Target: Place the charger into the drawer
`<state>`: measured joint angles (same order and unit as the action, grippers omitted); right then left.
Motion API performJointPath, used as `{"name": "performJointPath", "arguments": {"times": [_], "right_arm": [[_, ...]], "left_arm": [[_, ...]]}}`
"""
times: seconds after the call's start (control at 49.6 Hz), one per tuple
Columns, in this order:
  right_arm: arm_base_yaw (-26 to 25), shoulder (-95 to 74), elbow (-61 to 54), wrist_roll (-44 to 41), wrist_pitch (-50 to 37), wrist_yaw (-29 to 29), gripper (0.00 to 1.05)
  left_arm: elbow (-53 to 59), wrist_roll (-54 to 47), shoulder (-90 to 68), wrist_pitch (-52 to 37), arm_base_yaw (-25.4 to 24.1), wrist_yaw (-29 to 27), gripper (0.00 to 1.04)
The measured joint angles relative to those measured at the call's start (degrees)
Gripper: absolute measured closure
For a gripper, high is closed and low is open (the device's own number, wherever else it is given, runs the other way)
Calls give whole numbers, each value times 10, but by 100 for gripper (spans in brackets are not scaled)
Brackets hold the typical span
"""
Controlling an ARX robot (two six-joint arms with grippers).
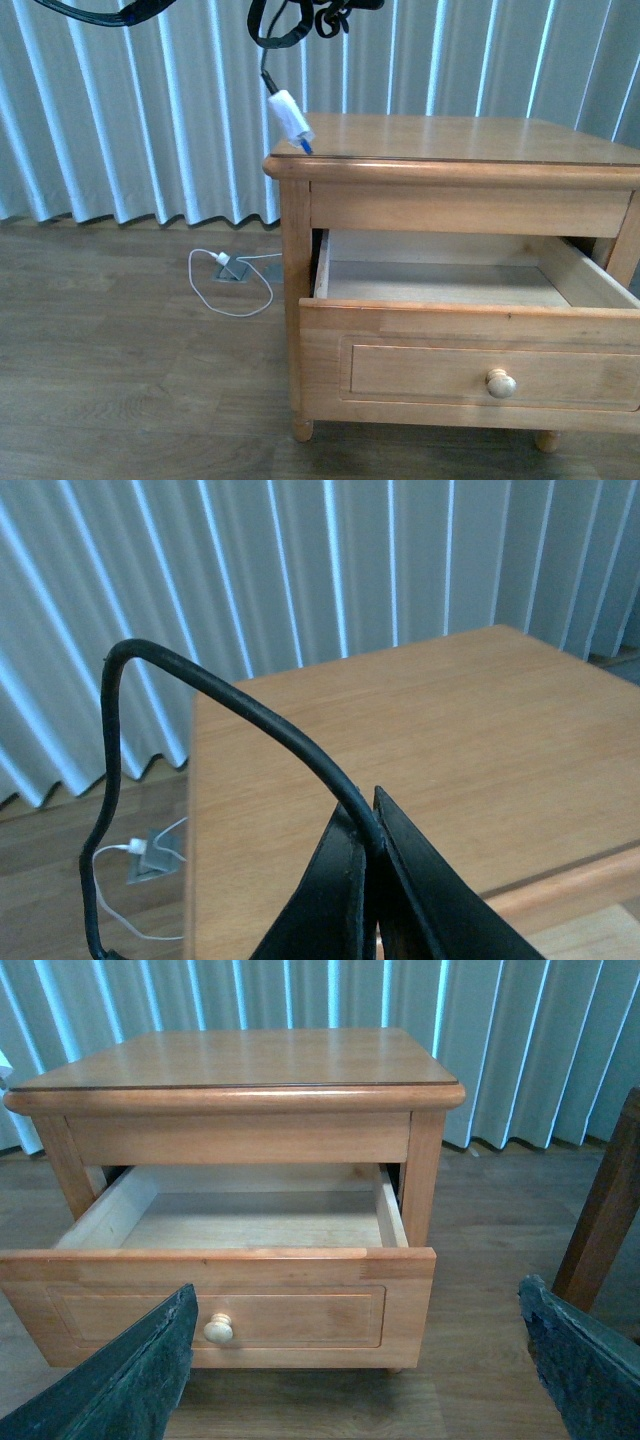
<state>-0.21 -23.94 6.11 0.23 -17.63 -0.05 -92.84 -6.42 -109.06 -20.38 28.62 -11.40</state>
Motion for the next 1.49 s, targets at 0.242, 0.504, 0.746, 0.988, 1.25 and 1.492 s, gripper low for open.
{"name": "performJointPath", "arguments": {"times": [0.242,0.504,0.746,0.988,1.25,1.492], "right_arm": [[0,0,0,0,0,0,9],[0,0,0,0,0,0,9],[0,0,0,0,0,0,9],[0,0,0,0,0,0,9],[0,0,0,0,0,0,9],[0,0,0,0,0,0,9]], "left_arm": [[46,17,23,-13,28,41,100],[46,42,-20,-10,54,53,100],[12,109,-95,11,66,41,101],[-32,132,-146,36,75,41,100],[-82,152,-222,66,87,28,101],[-111,182,-260,86,78,8,100]]}}
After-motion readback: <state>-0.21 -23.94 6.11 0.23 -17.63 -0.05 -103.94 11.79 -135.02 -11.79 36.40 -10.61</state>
